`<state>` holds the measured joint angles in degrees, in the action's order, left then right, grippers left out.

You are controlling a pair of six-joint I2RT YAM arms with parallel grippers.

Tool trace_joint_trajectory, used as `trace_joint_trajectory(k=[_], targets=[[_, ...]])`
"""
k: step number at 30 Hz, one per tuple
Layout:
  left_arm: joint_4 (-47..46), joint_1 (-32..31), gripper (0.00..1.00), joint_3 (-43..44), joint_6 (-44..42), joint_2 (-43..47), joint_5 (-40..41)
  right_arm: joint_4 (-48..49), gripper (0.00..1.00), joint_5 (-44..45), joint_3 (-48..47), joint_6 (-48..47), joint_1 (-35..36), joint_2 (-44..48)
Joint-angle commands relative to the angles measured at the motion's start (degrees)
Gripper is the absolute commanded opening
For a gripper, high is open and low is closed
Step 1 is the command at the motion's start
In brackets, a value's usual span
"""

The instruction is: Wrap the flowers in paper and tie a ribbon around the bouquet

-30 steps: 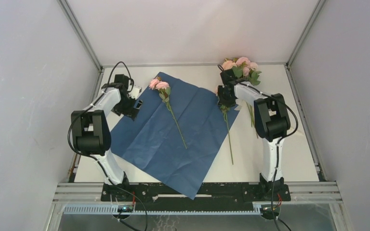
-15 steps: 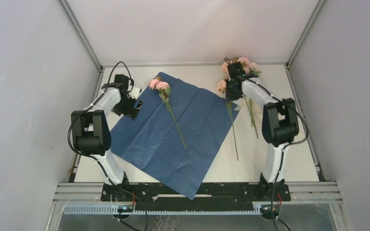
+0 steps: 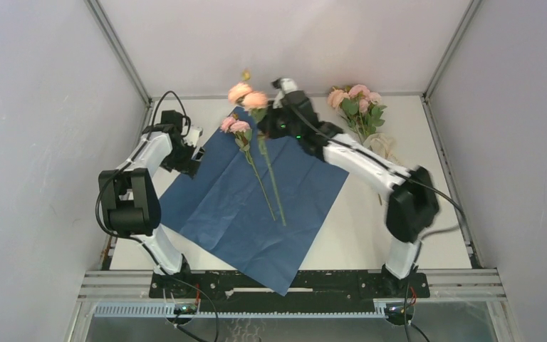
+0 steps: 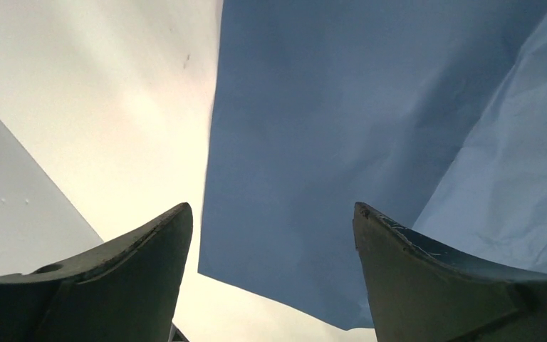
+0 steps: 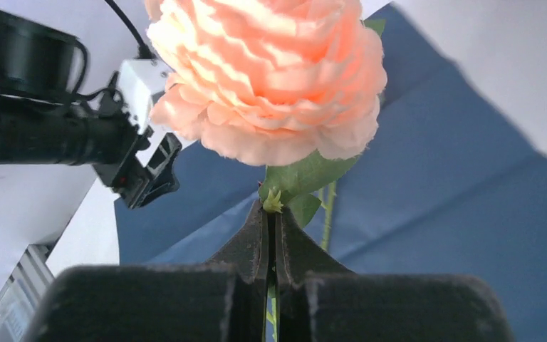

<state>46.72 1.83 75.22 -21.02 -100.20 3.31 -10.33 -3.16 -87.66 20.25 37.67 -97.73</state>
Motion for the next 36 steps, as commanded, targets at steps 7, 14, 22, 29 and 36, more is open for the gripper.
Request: trace_joint_trajectory(k=[7, 14, 22, 29, 36], targets=[[-1.1, 1.1, 0.87, -1.5, -0.7, 1.9, 1.5, -7.2, 0.35, -6.1, -30.4, 3.6, 3.5, -32.4], [-1.9, 0.7, 0.87, -0.6, -0.5, -0.8, 3.4, -10.4, 0.54, -15.6, -20.7, -4.9, -4.9, -21.8], [1.4, -1.3, 0.77, 8.2, 1.8, -4.6, -3.1, -15.9, 0.5, -10.6, -4.7, -10.2, -25.2, -12.6], [6.8, -3.6, 0.58, 27.5, 12.7, -17.0, -15.3, -24.0, 0.48, -7.3, -17.2, -16.5, -33.1, -24.5], [9.5, -9.0, 0.53, 38.7, 14.8, -29.3, -13.7, -32.1, 0.47, -0.6, -29.0, -20.1, -33.9, -35.1]])
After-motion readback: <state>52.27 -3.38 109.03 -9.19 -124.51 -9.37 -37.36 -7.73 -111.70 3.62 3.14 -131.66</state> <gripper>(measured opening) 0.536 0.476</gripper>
